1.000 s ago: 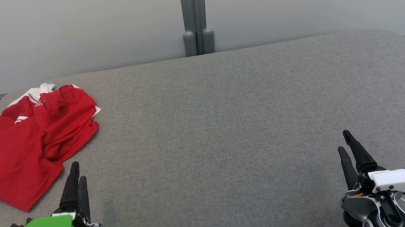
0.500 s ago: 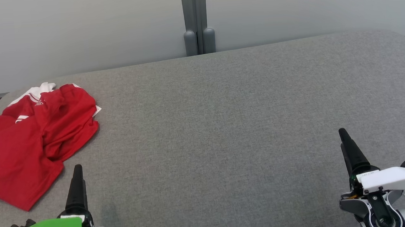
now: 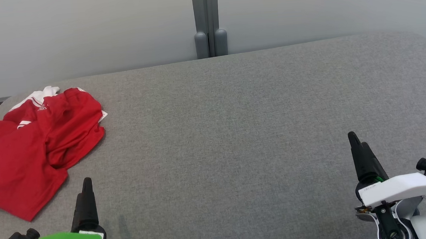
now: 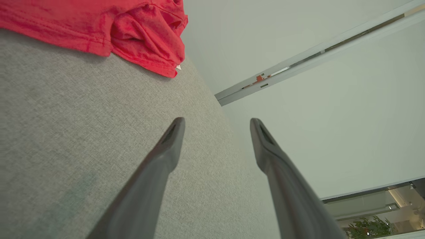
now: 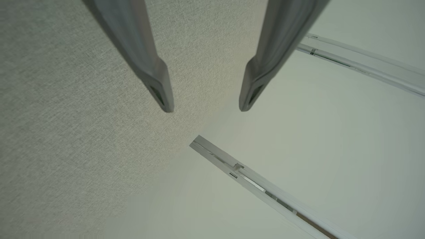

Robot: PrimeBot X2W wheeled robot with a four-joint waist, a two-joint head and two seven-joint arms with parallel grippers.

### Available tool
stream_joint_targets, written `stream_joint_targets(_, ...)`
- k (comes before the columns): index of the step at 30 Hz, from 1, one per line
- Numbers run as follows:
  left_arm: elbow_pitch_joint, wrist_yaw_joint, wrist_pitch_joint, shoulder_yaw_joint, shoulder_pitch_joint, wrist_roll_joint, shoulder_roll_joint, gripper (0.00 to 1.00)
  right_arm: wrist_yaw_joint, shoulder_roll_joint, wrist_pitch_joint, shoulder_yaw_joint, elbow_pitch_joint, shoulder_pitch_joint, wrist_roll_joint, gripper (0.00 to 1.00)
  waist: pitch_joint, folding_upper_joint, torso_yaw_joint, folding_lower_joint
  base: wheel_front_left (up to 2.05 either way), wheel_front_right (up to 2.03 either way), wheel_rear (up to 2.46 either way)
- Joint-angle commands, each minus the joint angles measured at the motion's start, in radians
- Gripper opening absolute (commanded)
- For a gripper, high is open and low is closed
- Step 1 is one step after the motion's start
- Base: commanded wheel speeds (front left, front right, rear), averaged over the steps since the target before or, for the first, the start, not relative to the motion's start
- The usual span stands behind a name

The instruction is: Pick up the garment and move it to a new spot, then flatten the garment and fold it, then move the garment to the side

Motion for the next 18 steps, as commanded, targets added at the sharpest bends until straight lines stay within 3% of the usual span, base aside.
stream_joint_targets(1,-0.014,-0.005,-0.011,-0.003,0.0,0.049,0.013,1.0,0.0,-0.006,-0.012,0.006,-0.024,-0.001,-0.055,1.0,0.0,0.0,0.0,0.0,0.0,0.0,0.0)
stream_joint_targets(18,-0.024,-0.004,-0.069,-0.033,0.025,0.423,0.056,1.0,0.0,-0.01,-0.07,0.021,-0.037,0.009,-0.382,1.0,0.001,0.0,0.003,0.0,0.0,0.0,0.0)
